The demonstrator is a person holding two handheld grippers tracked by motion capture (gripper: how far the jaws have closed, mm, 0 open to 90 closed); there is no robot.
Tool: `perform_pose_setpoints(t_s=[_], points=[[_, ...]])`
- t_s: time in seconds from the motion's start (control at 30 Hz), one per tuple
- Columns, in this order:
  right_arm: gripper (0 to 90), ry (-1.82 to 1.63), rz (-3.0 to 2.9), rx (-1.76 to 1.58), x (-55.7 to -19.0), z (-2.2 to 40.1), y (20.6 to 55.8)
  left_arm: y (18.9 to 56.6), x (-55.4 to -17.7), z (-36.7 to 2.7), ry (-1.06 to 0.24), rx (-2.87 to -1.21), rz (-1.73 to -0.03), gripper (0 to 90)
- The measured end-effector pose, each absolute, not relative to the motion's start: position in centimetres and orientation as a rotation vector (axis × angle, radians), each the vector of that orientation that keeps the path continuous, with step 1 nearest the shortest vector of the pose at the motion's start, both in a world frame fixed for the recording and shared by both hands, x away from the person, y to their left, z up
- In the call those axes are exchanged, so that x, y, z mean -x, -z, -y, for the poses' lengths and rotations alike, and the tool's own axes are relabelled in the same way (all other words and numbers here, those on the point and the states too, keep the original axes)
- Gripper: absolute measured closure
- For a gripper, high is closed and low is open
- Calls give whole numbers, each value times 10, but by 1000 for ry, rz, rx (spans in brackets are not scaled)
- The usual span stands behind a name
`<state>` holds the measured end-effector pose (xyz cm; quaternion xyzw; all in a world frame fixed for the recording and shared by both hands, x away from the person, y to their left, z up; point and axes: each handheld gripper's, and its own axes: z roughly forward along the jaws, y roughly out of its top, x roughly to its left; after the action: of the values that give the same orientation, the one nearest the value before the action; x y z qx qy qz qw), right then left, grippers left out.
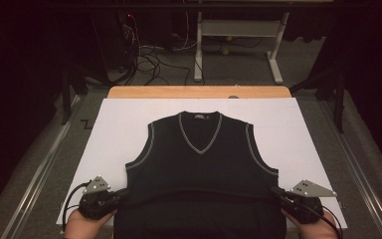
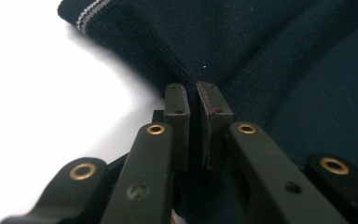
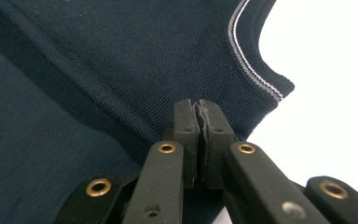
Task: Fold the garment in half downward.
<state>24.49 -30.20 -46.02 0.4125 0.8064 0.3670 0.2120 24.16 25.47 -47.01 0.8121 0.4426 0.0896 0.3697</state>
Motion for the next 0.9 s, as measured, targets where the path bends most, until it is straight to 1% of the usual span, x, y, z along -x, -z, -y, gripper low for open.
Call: perform_pose_setpoints(t_s=[0.23, 0.27, 0.3, 0.33, 0.37, 0.4, 0.43, 0.47, 0.5, 0.53, 0.57, 0.6, 0.63, 0.67, 0.7, 0.73, 0.77, 0.8, 0.83, 0.9], points=[[864, -1021, -2265, -1139, -227, 309, 464, 469, -222, -254, -230, -2119, -1097, 785], [847, -1020, -2264, -1139, -227, 310, 465, 469, -223, -254, -228, -2109, -1105, 764], [847, -1020, -2264, -1139, -227, 310, 465, 469, -223, -254, -228, -2109, -1105, 710], [762, -1048, -2260, -1140, -227, 311, 465, 470, -226, -255, -213, -2087, -1126, 649], [762, -1048, -2260, -1140, -227, 311, 465, 470, -226, -255, -213, -2087, -1126, 612], [732, -1073, -2258, -1145, -228, 312, 465, 470, -228, -256, -211, -2074, -1130, 612], [680, -1104, -2239, -1163, -229, 311, 464, 470, -230, -258, -216, -2054, -1138, 537], [640, -1109, -2231, -1153, -230, 310, 463, 470, -232, -260, -219, -2028, -1145, 506], [640, -1109, -2231, -1153, -230, 310, 463, 469, -235, -262, -229, -2004, -1148, 506], [626, -1114, -2219, -1147, -231, 309, 462, 468, -237, -263, -247, -1979, -1149, 483], [581, -1119, -2196, -1152, -236, 308, 461, 466, -244, -263, -295, -1955, -1151, 437], [581, -1119, -2196, -1152, -236, 308, 461, 466, -244, -263, -295, -1955, -1151, 415], [521, -1104, -2157, -1167, -244, 308, 460, 465, -255, -261, -342, -1939, -1163, 388], [501, -1105, -2137, -1183, -250, 309, 460, 464, -261, -259, -353, -1929, -1165, 365], [501, -1105, -2137, -1183, -250, 309, 460, 464, -261, -259, -353, -1929, -1165, 338], [460, -1098, -2111, -1218, -264, 310, 460, 463, -267, -257, -356, -1923, -1167, 311], [460, -1098, -2111, -1218, -264, 310, 460, 463, -273, -255, -359, -1923, -1160, 311], [433, -1085, -2088, -1235, -277, 311, 460, 462, -279, -252, -372, -1923, -1150, 306], [433, -1085, -2088, -1235, -277, 311, 460, 462, -285, -250, -379, -1922, -1143, 306], [404, -1074, -2079, -1253, -291, 310, 460, 461, -299, -244, -373, -1937, -1142, 273]])
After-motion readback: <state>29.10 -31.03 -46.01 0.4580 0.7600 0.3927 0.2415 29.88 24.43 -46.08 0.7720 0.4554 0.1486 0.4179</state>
